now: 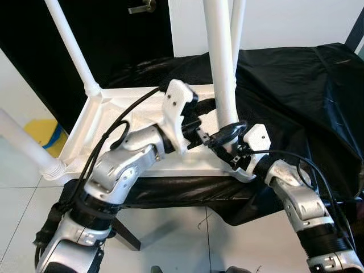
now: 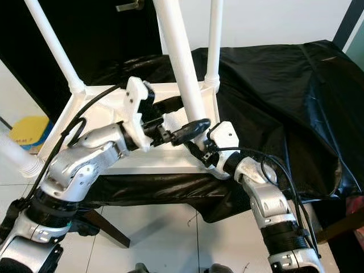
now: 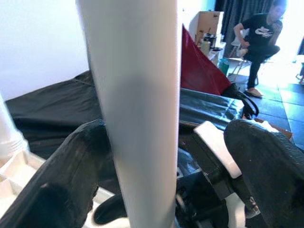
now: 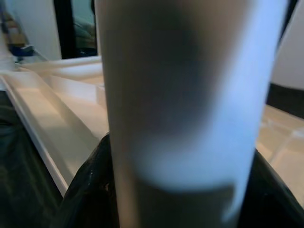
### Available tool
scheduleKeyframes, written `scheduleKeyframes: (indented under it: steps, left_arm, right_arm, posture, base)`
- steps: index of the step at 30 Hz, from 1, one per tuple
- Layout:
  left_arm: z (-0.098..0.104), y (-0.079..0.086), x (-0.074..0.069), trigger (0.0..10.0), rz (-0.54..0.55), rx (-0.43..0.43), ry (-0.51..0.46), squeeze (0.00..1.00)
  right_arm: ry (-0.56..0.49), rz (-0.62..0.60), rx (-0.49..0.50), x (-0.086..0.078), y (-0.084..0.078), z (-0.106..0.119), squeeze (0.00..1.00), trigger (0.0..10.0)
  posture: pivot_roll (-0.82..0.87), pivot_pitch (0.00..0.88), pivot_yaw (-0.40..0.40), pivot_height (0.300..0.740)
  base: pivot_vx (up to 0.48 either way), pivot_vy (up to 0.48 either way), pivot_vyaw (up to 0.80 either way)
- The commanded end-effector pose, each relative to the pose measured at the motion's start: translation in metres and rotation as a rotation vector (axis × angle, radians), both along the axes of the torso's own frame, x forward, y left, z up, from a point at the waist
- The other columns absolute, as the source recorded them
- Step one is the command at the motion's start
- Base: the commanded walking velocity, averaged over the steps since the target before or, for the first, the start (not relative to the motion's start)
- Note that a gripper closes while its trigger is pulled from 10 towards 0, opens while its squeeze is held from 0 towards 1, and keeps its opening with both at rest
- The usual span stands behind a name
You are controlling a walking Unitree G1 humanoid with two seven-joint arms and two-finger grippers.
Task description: Building children table
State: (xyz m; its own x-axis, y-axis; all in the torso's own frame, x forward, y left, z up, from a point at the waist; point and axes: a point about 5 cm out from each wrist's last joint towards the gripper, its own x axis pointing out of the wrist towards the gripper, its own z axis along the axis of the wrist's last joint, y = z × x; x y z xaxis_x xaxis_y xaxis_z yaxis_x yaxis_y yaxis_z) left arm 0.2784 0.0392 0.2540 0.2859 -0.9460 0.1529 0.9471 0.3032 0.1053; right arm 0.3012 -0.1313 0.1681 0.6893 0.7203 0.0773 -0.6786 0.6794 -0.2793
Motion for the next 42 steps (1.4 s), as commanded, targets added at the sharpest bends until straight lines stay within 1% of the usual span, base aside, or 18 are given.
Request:
scheduleKeyframes:
  steps: [1, 8, 9, 10, 11, 15, 16, 17, 18, 20, 21, 23, 24, 36, 37, 40, 41, 42]
  left_arm:
    - [-0.002, -0.002, -0.008, 10.0, -0.183, 0.048, -0.038, 0.00]
    - [0.004, 0.001, -0.001, 10.0, -0.138, 0.029, -0.062, 0.00]
    - [0.009, 0.001, 0.001, 10.0, -0.143, -0.006, -0.044, 0.00]
    - [0.009, 0.001, 0.001, 10.0, -0.143, -0.006, -0.044, 0.00]
    - [0.013, -0.001, 0.003, 10.0, -0.151, -0.038, -0.022, 0.00]
    - [0.018, -0.007, 0.005, 10.0, -0.164, -0.068, -0.014, 0.00]
    - [0.020, -0.012, 0.006, 5.9, -0.170, -0.075, -0.012, 0.00]
    - [0.020, -0.012, 0.006, 5.9, -0.170, -0.075, -0.012, 0.00]
    - [0.022, -0.018, 0.007, 9.9, -0.177, -0.082, -0.012, 0.00]
    - [0.026, -0.024, 0.008, 10.0, -0.181, -0.094, -0.010, 0.00]
    - [0.030, -0.030, 0.010, 2.0, -0.175, -0.120, 0.009, 0.00]
    - [0.030, -0.030, 0.010, 2.0, -0.175, -0.120, 0.009, 0.00]
    - [0.032, -0.033, 0.012, 0.0, -0.170, -0.138, 0.022, 0.00]
    - [0.056, -0.029, 0.014, 0.0, -0.101, -0.300, 0.053, 0.00]
    - [0.054, -0.028, 0.018, 10.0, -0.053, -0.268, 0.034, 0.00]
    - [0.052, -0.026, 0.021, 10.0, 0.001, -0.238, 0.016, 0.00]
    - [0.051, -0.024, 0.025, 10.0, 0.051, -0.221, 0.001, 0.00]
    - [0.051, -0.024, 0.025, 10.0, 0.051, -0.221, 0.001, 0.00]
  right_arm:
    - [0.023, 0.012, -0.007, 0.000, 0.001, -0.004, 0.00, 10.0]
    - [0.020, 0.002, -0.015, 0.002, -0.004, -0.004, 0.00, 10.0]
    - [0.022, 0.007, -0.020, 0.002, -0.004, -0.005, 0.00, 5.2]
    - [0.022, 0.007, -0.020, 0.002, -0.004, -0.005, 0.00, 5.2]
    - [0.024, 0.011, -0.029, 0.002, -0.004, -0.006, 0.00, 10.0]
    - [0.019, 0.023, -0.047, 0.003, -0.004, -0.006, 0.00, 10.0]
    - [0.020, 0.026, -0.051, 0.003, -0.004, -0.007, 0.00, 8.6]
    - [0.020, 0.026, -0.051, 0.003, -0.004, -0.007, 0.00, 8.6]
    - [0.022, 0.024, -0.054, 0.004, -0.004, -0.007, 0.00, 10.0]
    - [0.024, 0.023, -0.055, 0.004, -0.004, -0.007, 0.00, 10.0]
    - [0.024, 0.020, -0.057, 0.005, -0.005, -0.007, 0.00, 10.0]
    - [0.024, 0.020, -0.057, 0.005, -0.005, -0.007, 0.00, 10.0]
    - [0.023, 0.018, -0.059, 0.005, -0.005, -0.007, 0.00, 10.0]
    - [0.012, -0.028, -0.040, 0.001, -0.007, -0.010, 0.00, 10.0]
    - [0.016, -0.038, -0.030, -0.001, -0.007, -0.012, 0.00, 10.0]
    - [0.019, -0.052, -0.015, -0.002, -0.007, -0.013, 0.00, 10.0]
    - [0.025, -0.062, 0.003, -0.004, -0.006, -0.014, 1.00, 10.0]
    - [0.025, -0.062, 0.003, -0.004, -0.006, -0.014, 1.00, 10.0]
  posture:
    - [-0.11, 0.018, 0.041, 0.740]
    - [-0.11, 0.018, 0.044, 0.740]
    - [-0.10, 0.019, 0.047, 0.740]
    - [-0.10, 0.019, 0.047, 0.740]
    - [-0.10, 0.019, 0.048, 0.740]
    - [-0.10, 0.019, 0.050, 0.740]
    - [-0.10, 0.020, 0.054, 0.740]
    - [-0.10, 0.020, 0.054, 0.740]
    - [-0.10, 0.021, 0.056, 0.740]
    - [-0.11, 0.022, 0.060, 0.740]
    - [-0.11, 0.023, 0.063, 0.740]
    - [-0.11, 0.023, 0.063, 0.740]
    - [-0.11, 0.023, 0.064, 0.740]
    - [-0.13, 0.022, 0.099, 0.740]
    - [-0.13, 0.021, 0.101, 0.740]
    - [-0.13, 0.020, 0.100, 0.740]
    - [-0.13, 0.019, 0.098, 0.740]
    - [-0.13, 0.019, 0.098, 0.740]
  base:
    - [0.000, 0.000, 0.00]
    - [0.000, 0.000, 0.00]
    - [0.000, 0.000, 0.00]
    - [0.000, 0.000, 0.00]
    - [0.000, 0.000, 0.00]
    - [0.000, 0.000, 0.00]
    - [0.000, 0.000, 0.00]
    - [0.000, 0.000, 0.00]
    - [0.000, 0.000, 0.00]
    - [0.000, 0.000, 0.00]
    - [0.000, 0.000, 0.00]
    - [0.000, 0.000, 0.00]
    - [0.000, 0.000, 0.00]
    - [0.000, 0.000, 0.00]
    - [0.000, 0.000, 0.00]
    - [0.000, 0.000, 0.00]
    - [0.000, 0.000, 0.00]
    - [0.000, 0.000, 0.00]
